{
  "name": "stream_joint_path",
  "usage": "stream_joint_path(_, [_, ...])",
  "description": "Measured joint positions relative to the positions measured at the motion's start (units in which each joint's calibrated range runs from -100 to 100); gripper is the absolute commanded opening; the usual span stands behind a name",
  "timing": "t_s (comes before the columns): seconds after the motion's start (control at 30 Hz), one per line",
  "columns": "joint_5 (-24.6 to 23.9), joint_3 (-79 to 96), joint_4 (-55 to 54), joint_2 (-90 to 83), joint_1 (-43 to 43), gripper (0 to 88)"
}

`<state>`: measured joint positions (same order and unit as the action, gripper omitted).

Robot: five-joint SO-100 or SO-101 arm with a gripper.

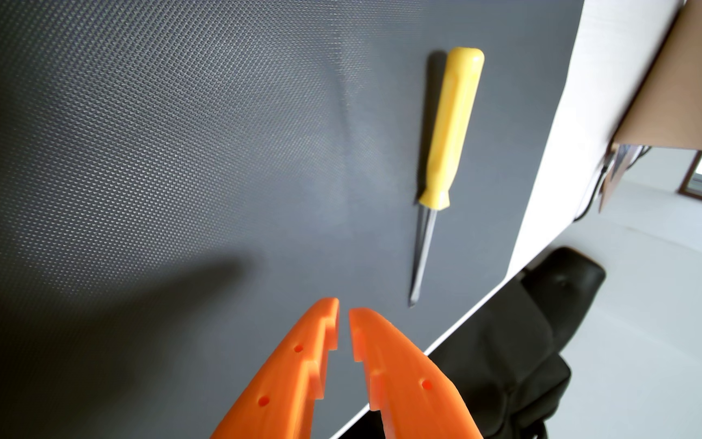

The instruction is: Grab the yellow screwdriver

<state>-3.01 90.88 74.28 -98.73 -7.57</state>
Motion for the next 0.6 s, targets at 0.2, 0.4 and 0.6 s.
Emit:
stream_joint_path(0.2, [0.00,0.00,0.00,0.00,2.70,1.8])
stream_joint_path(0.4, [0.00,0.00,0.00,0.00,3.37,1.8])
stream_joint_path(0.6, [0.00,0.00,0.00,0.00,3.37,1.8])
